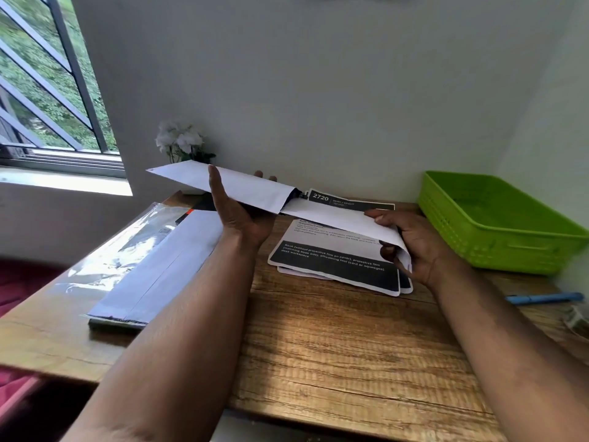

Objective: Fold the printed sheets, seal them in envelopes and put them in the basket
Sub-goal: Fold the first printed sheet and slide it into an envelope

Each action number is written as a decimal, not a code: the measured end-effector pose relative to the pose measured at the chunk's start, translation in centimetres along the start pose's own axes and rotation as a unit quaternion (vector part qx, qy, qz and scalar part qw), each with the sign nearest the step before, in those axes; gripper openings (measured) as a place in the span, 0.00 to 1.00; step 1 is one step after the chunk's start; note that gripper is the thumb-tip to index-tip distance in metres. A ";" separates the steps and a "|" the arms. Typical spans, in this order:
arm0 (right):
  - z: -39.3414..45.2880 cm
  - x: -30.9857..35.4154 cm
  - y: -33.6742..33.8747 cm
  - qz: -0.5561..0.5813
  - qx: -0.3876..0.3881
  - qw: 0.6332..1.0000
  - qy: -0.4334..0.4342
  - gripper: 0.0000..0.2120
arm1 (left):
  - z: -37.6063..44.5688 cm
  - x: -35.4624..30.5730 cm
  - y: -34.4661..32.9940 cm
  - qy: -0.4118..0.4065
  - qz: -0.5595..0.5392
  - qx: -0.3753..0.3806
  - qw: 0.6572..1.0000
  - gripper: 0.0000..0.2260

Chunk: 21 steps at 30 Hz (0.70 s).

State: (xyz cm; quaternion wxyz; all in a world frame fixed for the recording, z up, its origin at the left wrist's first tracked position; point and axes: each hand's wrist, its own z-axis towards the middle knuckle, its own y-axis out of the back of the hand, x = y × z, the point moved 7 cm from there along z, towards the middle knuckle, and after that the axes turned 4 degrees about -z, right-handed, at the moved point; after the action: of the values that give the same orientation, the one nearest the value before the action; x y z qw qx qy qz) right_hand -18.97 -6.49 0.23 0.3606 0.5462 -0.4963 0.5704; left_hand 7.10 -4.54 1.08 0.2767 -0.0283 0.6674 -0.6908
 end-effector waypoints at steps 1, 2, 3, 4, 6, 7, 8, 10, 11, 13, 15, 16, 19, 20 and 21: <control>0.0 0.1 -0.1 -0.015 -0.007 1.000 0.019 0.09 | -0.1 0.1 0.0 0.001 0.007 -0.001 1.000 0.25; 0.0 0.3 -0.2 -0.029 -0.013 0.999 0.039 0.08 | -0.2 0.2 -0.1 0.005 0.015 -0.002 1.000 0.25; 0.0 0.4 -0.3 -0.038 -0.019 0.998 0.056 0.08 | -0.3 0.5 -0.2 0.012 0.026 -0.003 1.000 0.25; -0.1 0.5 -0.7 -0.037 -0.022 0.997 0.069 0.08 | -0.6 0.8 -0.4 0.025 0.036 0.000 0.999 0.26; -0.3 0.6 -1.9 -0.015 -0.013 0.995 0.094 0.10 | -1.1 2.2 -0.8 0.066 0.034 0.012 0.997 0.29; -0.6 0.6 -2.8 -0.008 0.000 0.994 0.106 0.12 | -1.3 3.0 -0.9 0.084 0.033 0.017 0.996 0.31; -0.9 0.7 -3.8 -0.001 0.026 0.994 0.111 0.14 | -1.4 3.8 -0.8 0.098 0.035 0.019 0.994 0.32; -1.7 0.8 -6.0 0.012 0.126 0.987 0.102 0.20 | -1.6 5.3 -0.5 0.127 0.045 0.019 0.991 0.35; -2.2 1.0 -6.7 0.004 0.177 0.979 0.101 0.24 | -1.6 5.8 -0.3 0.141 0.048 0.017 0.989 0.37; -2.6 1.4 -6.6 -0.045 0.233 0.964 0.119 0.32 | -1.5 5.9 -0.2 0.152 0.039 0.010 0.988 0.38; -2.7 2.1 -5.6 -0.087 0.233 0.955 0.164 0.36 | -1.3 5.4 -0.1 0.149 0.030 0.004 0.988 0.36; -2.7 2.3 -5.1 -0.114 0.219 0.950 0.194 0.37 | -1.3 5.3 -0.2 0.152 0.025 0.002 0.988 0.35; -2.6 2.6 -4.2 -0.217 0.119 0.939 0.239 0.36 | -1.9 5.8 -0.7 0.184 0.043 0.030 0.982 0.37; -2.6 2.6 -4.1 -0.257 0.084 0.930 0.248 0.36 | -2.2 6.2 -0.9 0.199 0.055 0.048 0.977 0.39; -2.7 2.7 -4.3 -0.295 0.058 0.914 0.271 0.35 | -2.4 6.6 -1.2 0.213 0.064 0.064 0.973 0.41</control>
State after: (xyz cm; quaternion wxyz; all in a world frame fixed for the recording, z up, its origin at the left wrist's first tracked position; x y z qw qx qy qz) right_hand -16.00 -3.20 3.85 0.6010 0.5123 -0.1611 0.5920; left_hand 0.16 -5.24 -0.28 0.1731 0.1801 0.6659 -0.7030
